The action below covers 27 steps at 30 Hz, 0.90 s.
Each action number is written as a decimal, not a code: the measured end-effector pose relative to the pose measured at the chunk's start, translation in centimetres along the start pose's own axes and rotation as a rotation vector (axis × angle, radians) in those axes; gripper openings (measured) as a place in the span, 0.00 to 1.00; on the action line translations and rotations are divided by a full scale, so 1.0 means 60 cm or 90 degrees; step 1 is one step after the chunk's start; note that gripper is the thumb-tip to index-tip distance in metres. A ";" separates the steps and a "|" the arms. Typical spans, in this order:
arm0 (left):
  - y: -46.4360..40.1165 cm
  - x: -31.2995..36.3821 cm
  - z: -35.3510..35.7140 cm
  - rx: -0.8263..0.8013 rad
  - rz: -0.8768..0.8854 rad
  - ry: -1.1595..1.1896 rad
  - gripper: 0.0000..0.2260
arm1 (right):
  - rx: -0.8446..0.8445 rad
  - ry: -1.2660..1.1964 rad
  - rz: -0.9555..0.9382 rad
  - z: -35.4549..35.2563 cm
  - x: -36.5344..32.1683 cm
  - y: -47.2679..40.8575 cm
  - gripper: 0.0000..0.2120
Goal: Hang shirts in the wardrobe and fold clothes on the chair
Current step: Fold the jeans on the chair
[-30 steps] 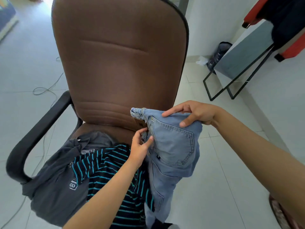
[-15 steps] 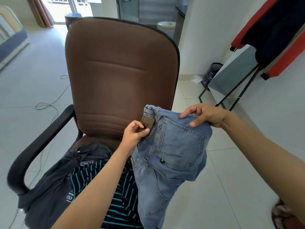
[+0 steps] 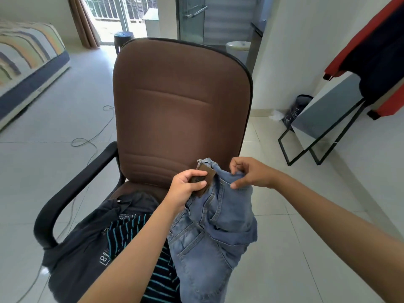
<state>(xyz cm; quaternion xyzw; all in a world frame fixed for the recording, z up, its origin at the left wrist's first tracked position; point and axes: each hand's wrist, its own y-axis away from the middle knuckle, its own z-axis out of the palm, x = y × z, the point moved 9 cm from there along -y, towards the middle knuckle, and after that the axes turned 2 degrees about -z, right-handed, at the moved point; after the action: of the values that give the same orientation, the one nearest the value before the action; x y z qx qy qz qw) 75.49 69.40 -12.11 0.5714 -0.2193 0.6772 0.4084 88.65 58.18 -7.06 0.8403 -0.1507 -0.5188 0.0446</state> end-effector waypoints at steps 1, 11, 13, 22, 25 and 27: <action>0.001 -0.002 -0.007 0.007 -0.002 -0.003 0.13 | -0.025 0.008 0.003 0.006 0.000 -0.007 0.17; -0.001 -0.013 -0.032 0.028 -0.020 -0.020 0.13 | -0.183 0.031 0.026 0.040 -0.022 -0.040 0.29; -0.001 -0.016 -0.039 0.036 -0.024 -0.017 0.13 | -0.156 0.007 0.019 0.029 -0.025 -0.045 0.25; 0.000 -0.003 -0.004 -0.002 -0.002 -0.052 0.12 | -0.066 -0.012 -0.035 0.022 -0.075 -0.056 0.15; 0.006 -0.002 0.002 -0.008 0.004 -0.033 0.12 | -0.107 0.062 -0.038 0.029 -0.089 -0.057 0.16; 0.010 0.002 0.004 -0.015 0.017 -0.030 0.13 | -0.107 0.092 -0.048 0.025 -0.096 -0.053 0.17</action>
<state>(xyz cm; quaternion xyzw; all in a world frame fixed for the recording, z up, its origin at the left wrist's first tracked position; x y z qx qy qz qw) 75.15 68.92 -11.83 0.5793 -0.2443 0.6665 0.4007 85.61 63.07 -3.53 0.8741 -0.0712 -0.4687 0.1059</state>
